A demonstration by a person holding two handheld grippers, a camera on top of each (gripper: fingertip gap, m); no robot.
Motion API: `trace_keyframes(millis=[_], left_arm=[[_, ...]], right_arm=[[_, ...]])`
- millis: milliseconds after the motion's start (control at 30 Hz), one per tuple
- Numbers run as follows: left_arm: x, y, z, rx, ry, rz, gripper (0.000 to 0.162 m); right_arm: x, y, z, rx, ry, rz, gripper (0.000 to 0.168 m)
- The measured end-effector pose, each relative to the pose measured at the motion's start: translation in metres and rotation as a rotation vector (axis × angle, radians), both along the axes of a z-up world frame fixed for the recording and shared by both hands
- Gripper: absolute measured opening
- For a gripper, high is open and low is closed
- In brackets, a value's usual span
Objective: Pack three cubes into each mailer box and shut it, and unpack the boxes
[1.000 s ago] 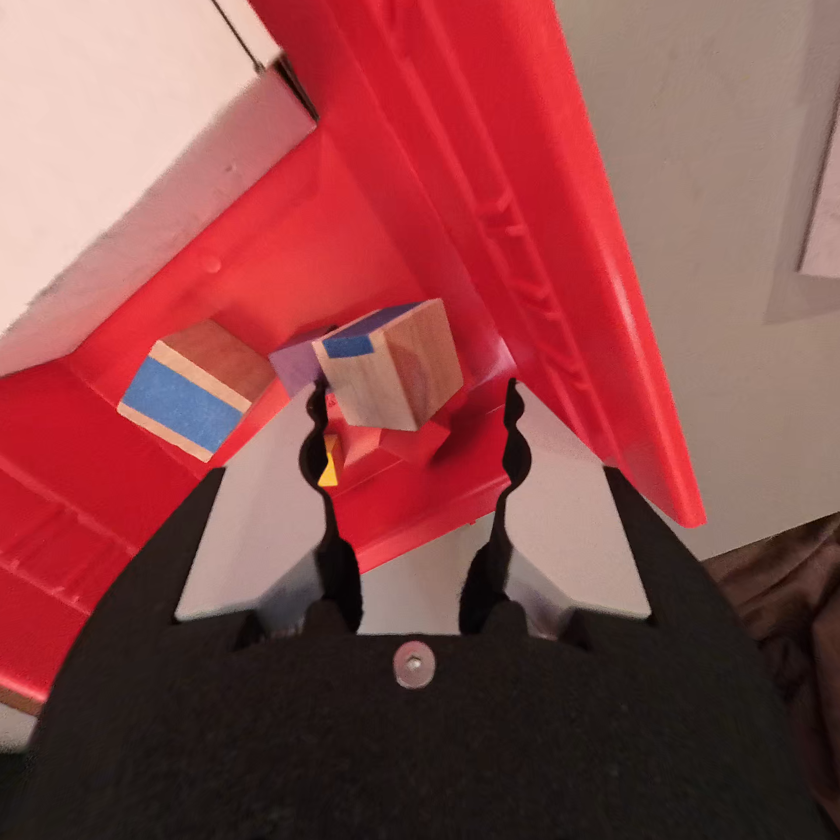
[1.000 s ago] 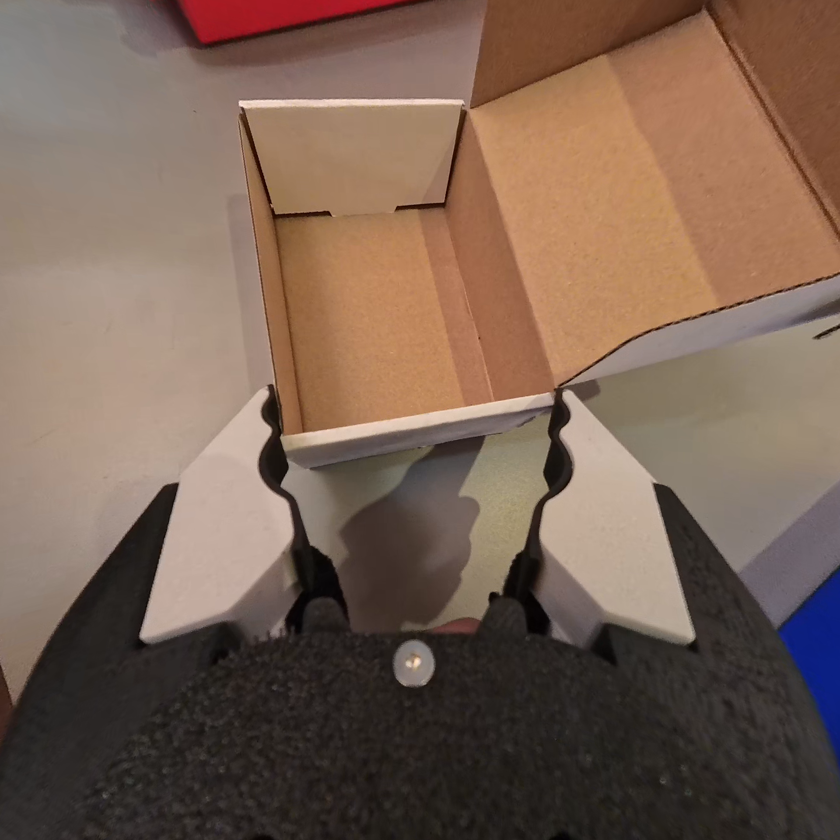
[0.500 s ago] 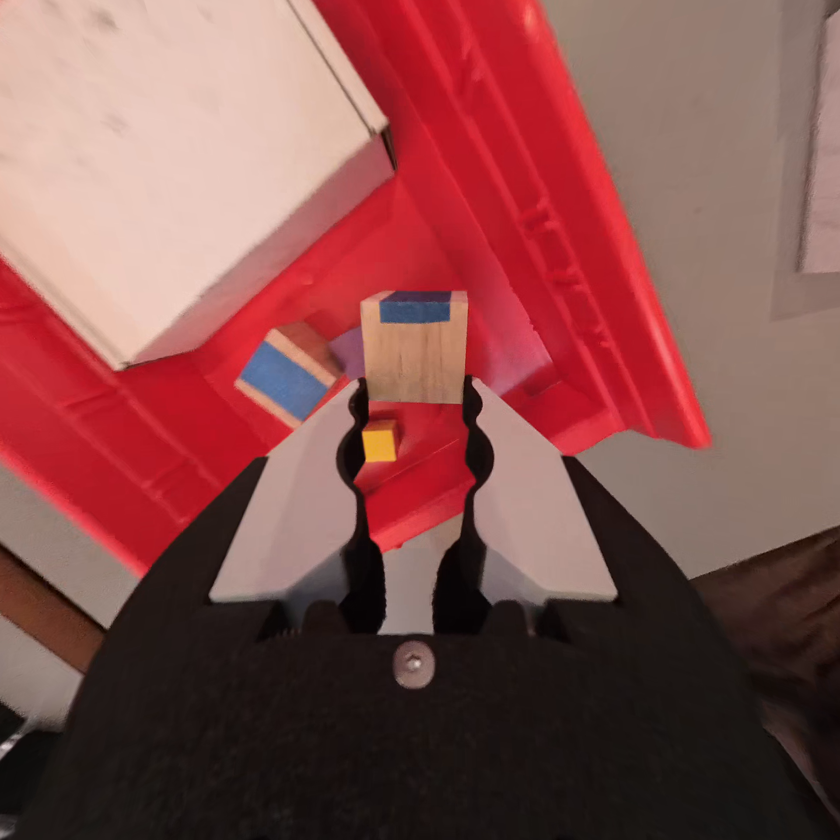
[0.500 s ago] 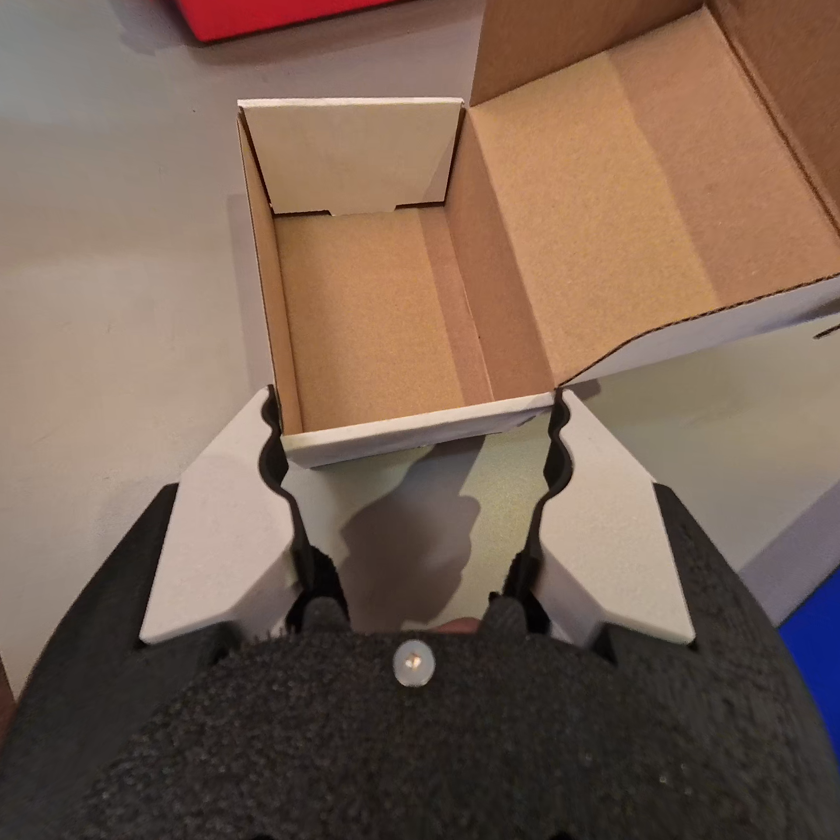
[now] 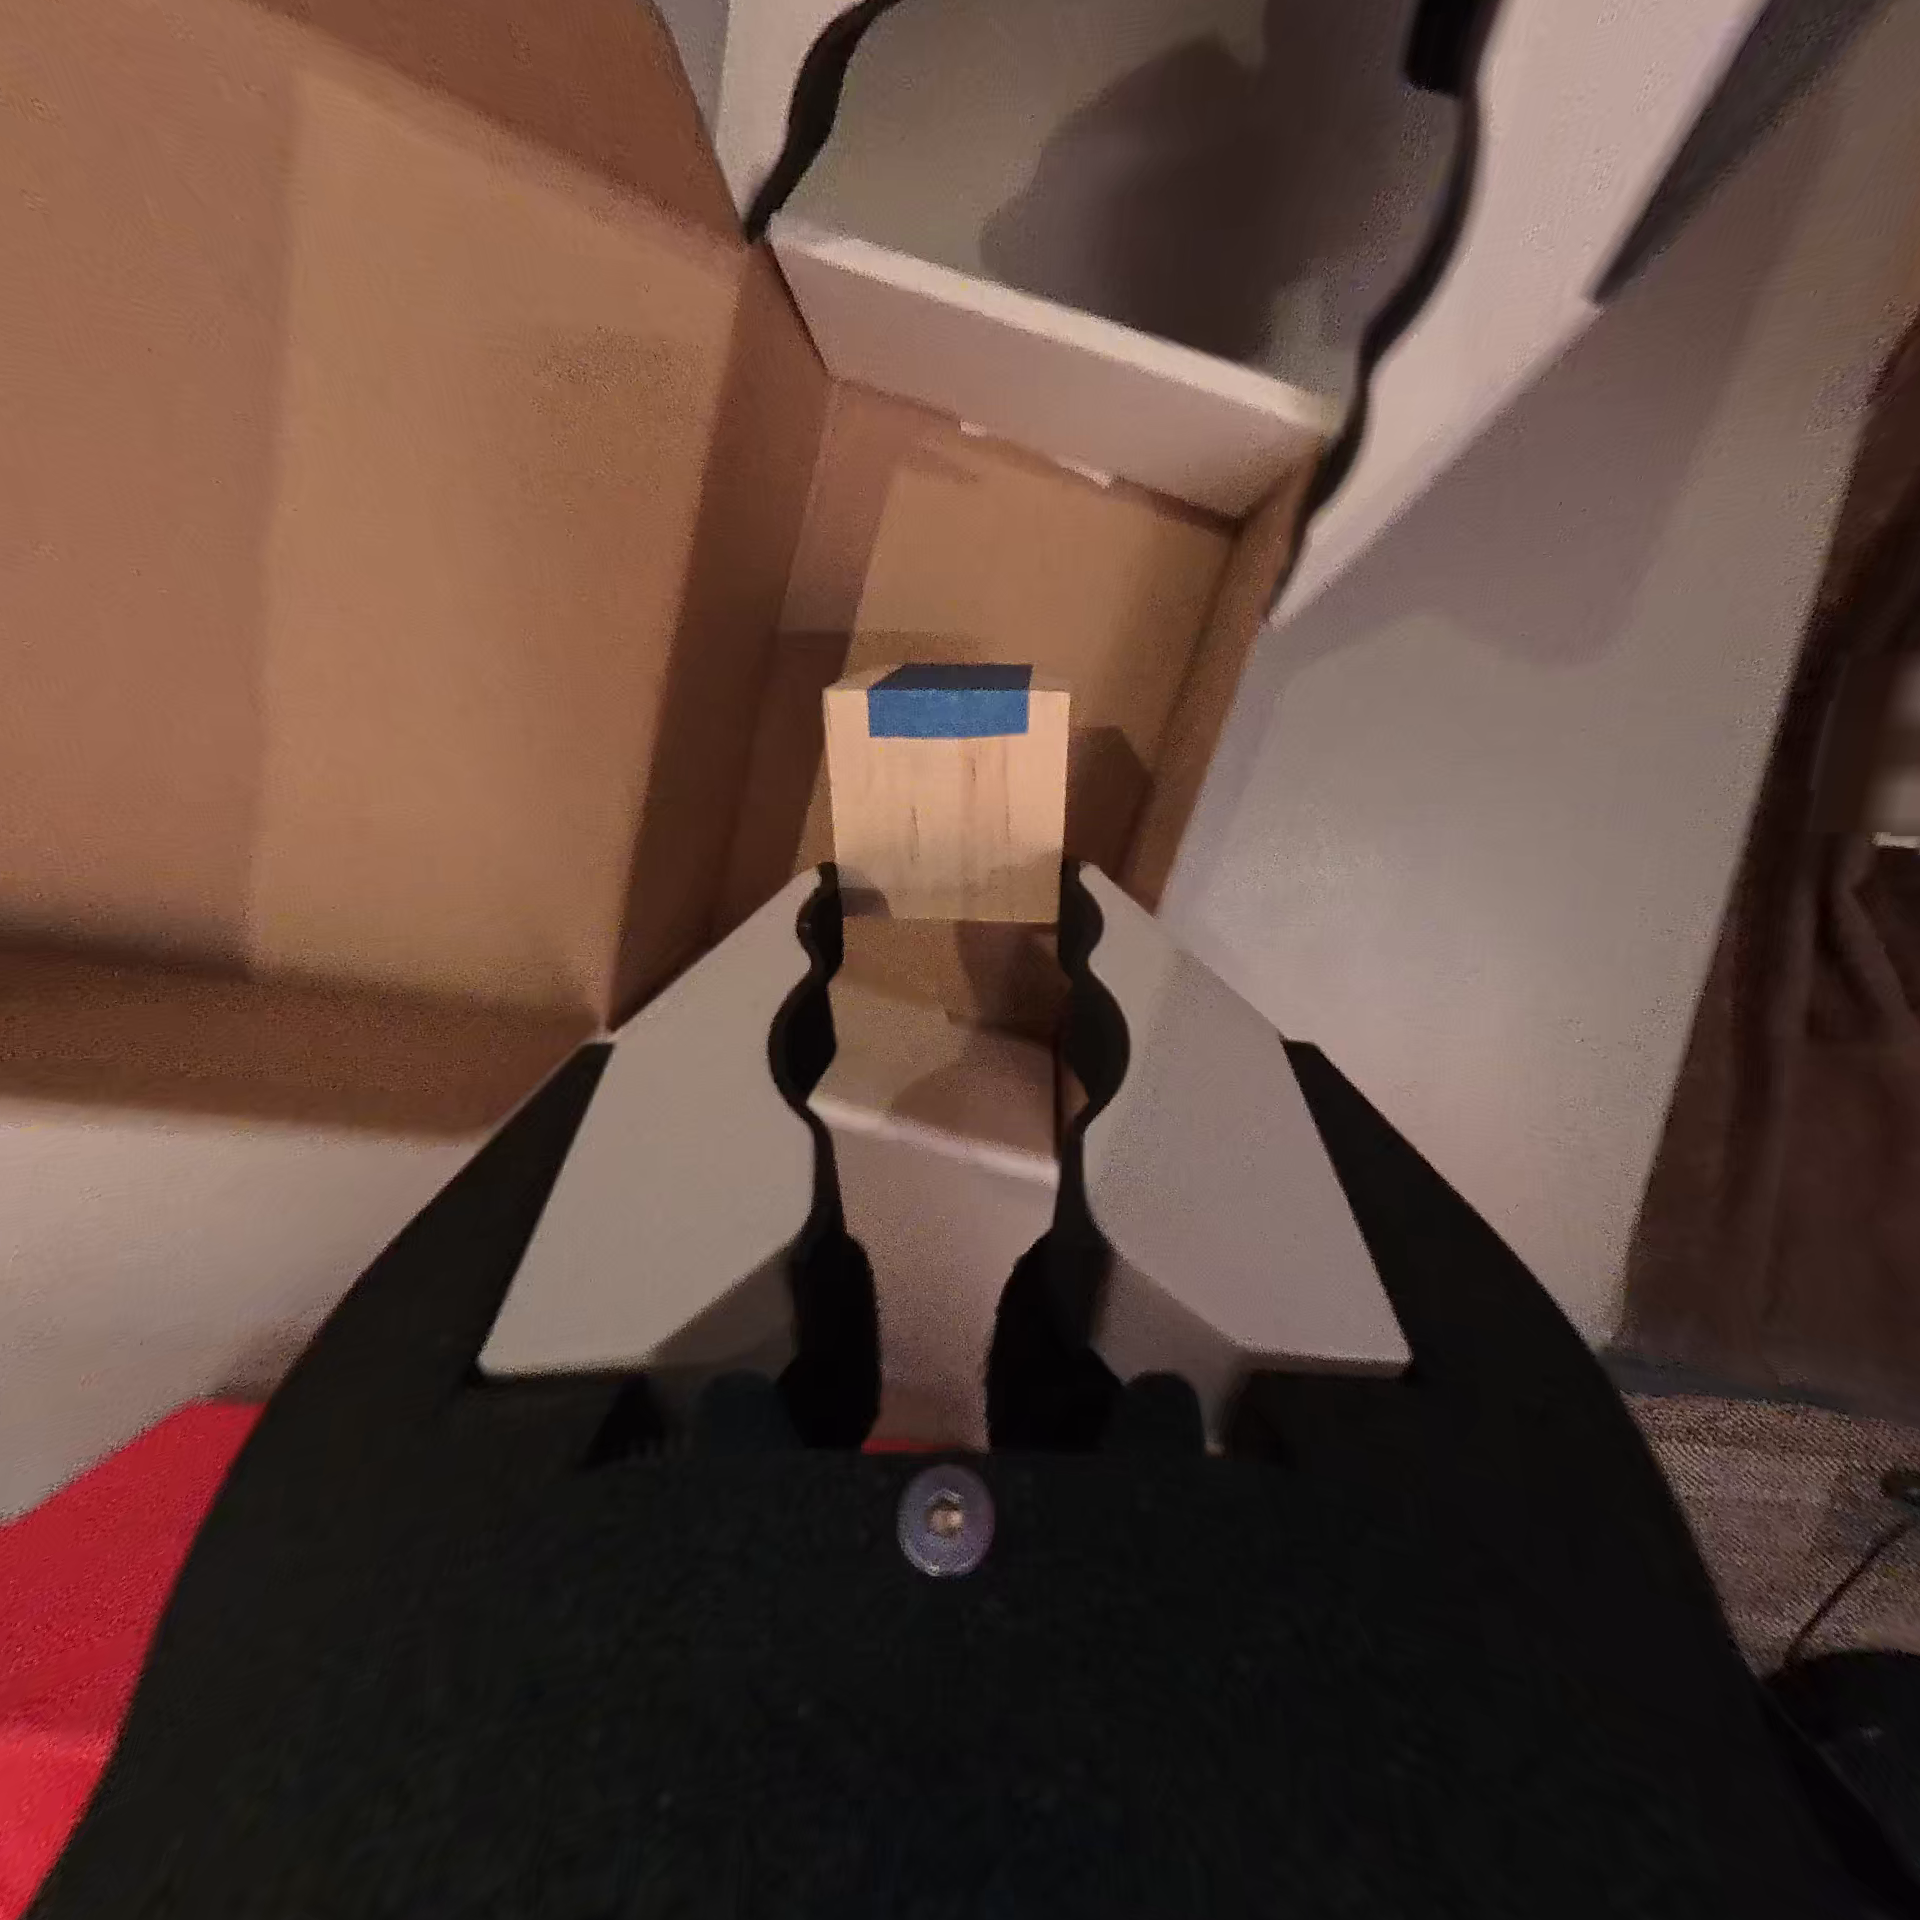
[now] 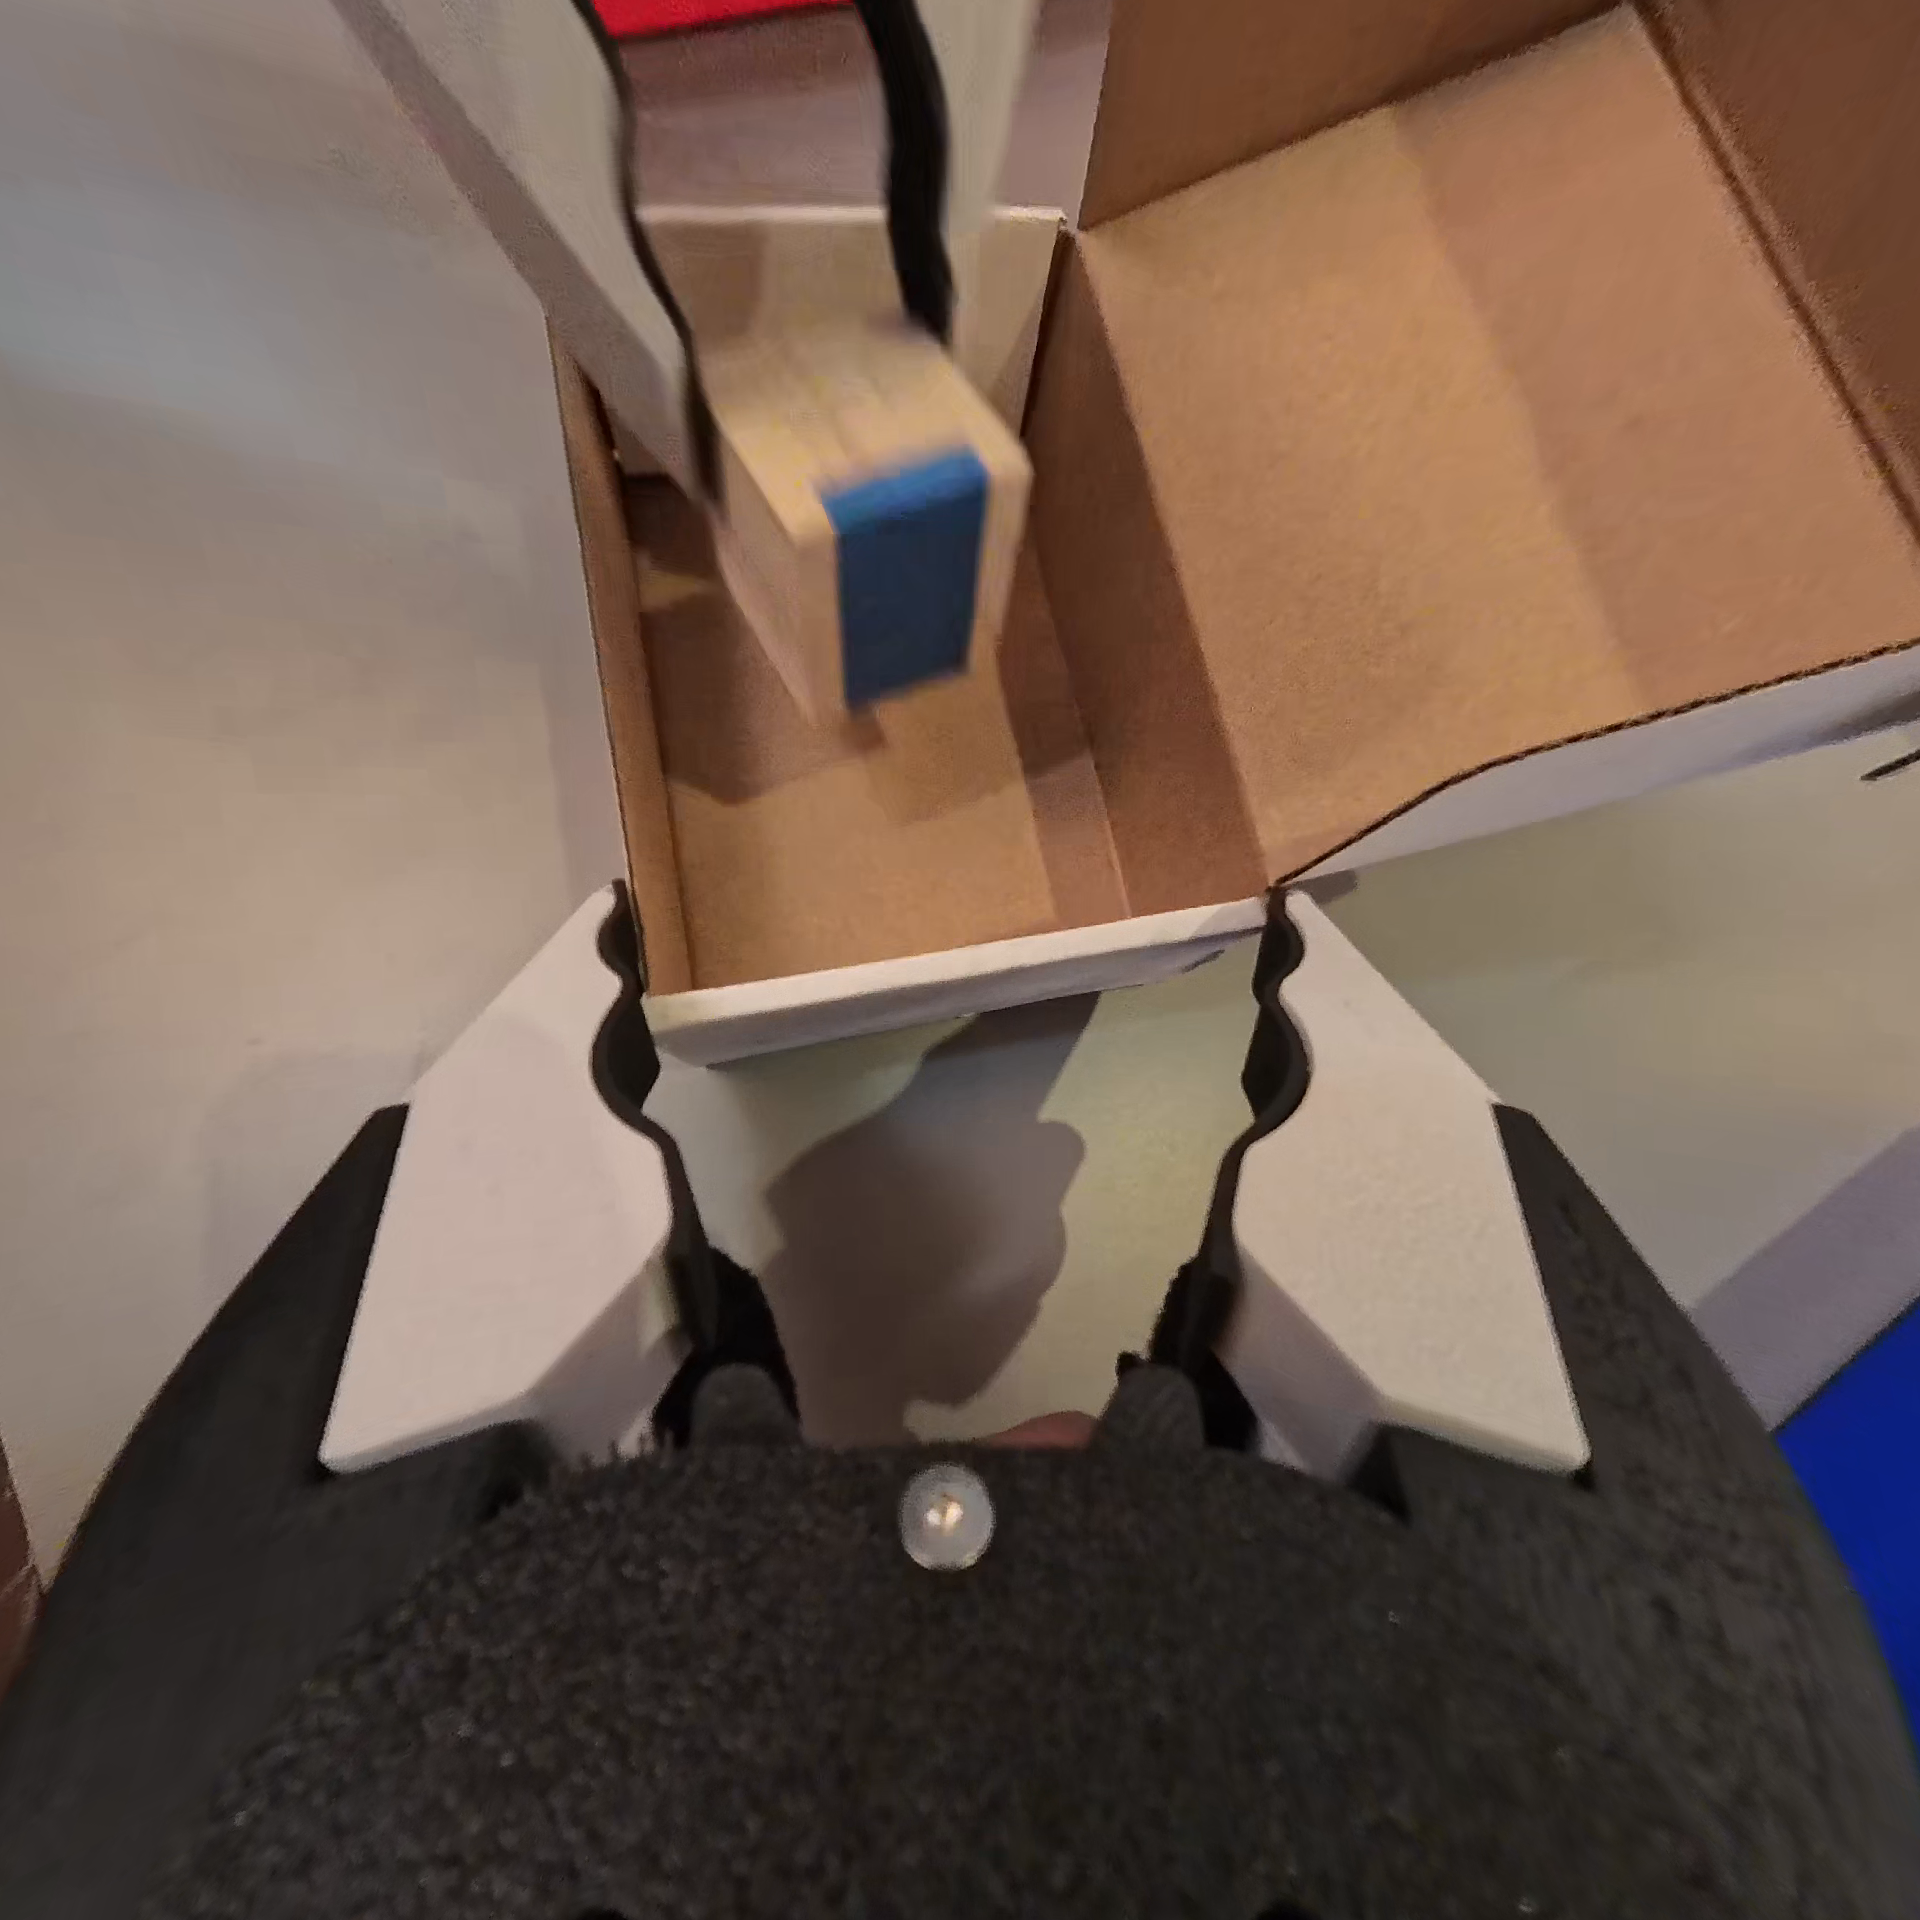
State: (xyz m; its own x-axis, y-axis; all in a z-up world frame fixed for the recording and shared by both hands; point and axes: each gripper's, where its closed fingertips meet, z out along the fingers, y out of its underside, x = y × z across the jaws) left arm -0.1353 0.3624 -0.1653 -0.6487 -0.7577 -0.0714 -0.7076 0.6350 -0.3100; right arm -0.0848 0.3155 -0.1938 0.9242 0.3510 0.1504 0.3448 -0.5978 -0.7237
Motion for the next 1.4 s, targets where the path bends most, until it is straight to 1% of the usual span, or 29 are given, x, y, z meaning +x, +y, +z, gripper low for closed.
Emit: trace_keyframes(millis=[100, 200, 300, 400, 467, 500, 533, 600, 700, 767, 800, 833, 867, 900, 933, 967, 1000, 1033, 1100, 1233, 1300, 1400], left_arm=[[0.023, -0.007, -0.021, 0.039, 0.027, -0.022, 0.039], [0.035, -0.014, -0.028, 0.052, 0.03, -0.033, 0.039], [0.036, -0.007, -0.036, 0.118, 0.053, -0.048, 0.039], [0.038, -0.016, -0.034, 0.09, 0.038, -0.086, 0.039], [0.039, -0.02, -0.033, 0.065, 0.035, -0.078, 0.04], [0.039, -0.018, -0.032, 0.058, 0.028, -0.054, 0.047], [0.039, -0.015, -0.028, 0.047, 0.02, -0.025, 0.054], [0.032, -0.008, -0.013, -0.003, -0.015, 0.029, 0.056], [0.008, 0.013, 0.033, -0.111, -0.14, 0.128, 0.054], [-0.022, 0.044, 0.064, -0.183, -0.207, 0.235, 0.051], [-0.039, 0.069, 0.072, -0.193, -0.216, 0.318, 0.052], [-0.057, 0.098, 0.073, -0.174, -0.198, 0.417, 0.054], [-0.075, 0.128, 0.068, -0.133, -0.157, 0.507, 0.058], [-0.091, 0.153, 0.061, -0.089, -0.109, 0.564, 0.058], [-0.104, 0.17, 0.052, -0.048, -0.064, 0.566, 0.055], [-0.114, 0.184, 0.042, 0.004, -0.03, 0.532, 0.048], [-0.121, 0.197, 0.031, 0.068, 0.005, 0.489, 0.049], [-0.129, 0.208, 0.019, 0.127, 0.055, 0.444, 0.055], [-0.142, 0.223, -0.001, 0.22, 0.144, 0.343, 0.059], [-0.15, 0.236, -0.019, 0.303, 0.189, 0.199, 0.059], [-0.151, 0.239, -0.029, 0.325, 0.209, 0.16, 0.057], [-0.152, 0.244, -0.043, 0.343, 0.243, 0.156, 0.051]], right_arm=[[0.0, 0.0, 0.0, 0.006, 0.012, -0.002, 0.116], [0.0, 0.0, 0.0, 0.008, 0.018, -0.003, 0.116], [0.0, 0.0, 0.0, 0.011, 0.019, -0.003, 0.116], [0.0, 0.001, 0.0, 0.01, 0.024, -0.002, 0.116], [0.0, 0.0, 0.0, 0.009, 0.024, -0.002, 0.116], [0.0, 0.0, 0.0, 0.009, 0.023, -0.003, 0.116], [0.0, 0.0, 0.0, 0.01, 0.022, -0.003, 0.116], [0.0, 0.0, 0.0, 0.01, 0.02, -0.005, 0.116], [0.0, 0.001, 0.0, 0.007, 0.024, -0.008, 0.116], [0.001, 0.001, 0.0, 0.005, 0.028, -0.01, 0.116], [0.0, 0.001, 0.0, 0.006, 0.026, -0.009, 0.116], [0.0, 0.001, 0.0, 0.006, 0.023, -0.008, 0.116], [0.0, 0.0, 0.0, 0.005, 0.022, -0.007, 0.116], [0.0, 0.0, 0.0, 0.002, 0.019, -0.005, 0.116], [0.0, 0.0, 0.0, 0.0, 0.016, -0.002, 0.116], [0.0, 0.0, 0.0, -0.002, 0.016, 0.0, 0.116], [0.0, 0.0, 0.0, -0.002, 0.017, 0.002, 0.116], [0.0, 0.0, 0.0, -0.004, 0.018, 0.002, 0.116], [0.0, 0.0, 0.0, -0.008, 0.012, 0.002, 0.116], [0.0, 0.001, 0.0, -0.007, 0.015, 0.0, 0.116], [0.0, 0.001, 0.0, -0.005, 0.019, -0.001, 0.116], [0.0, 0.001, 0.0, -0.002, 0.017, -0.004, 0.116]])
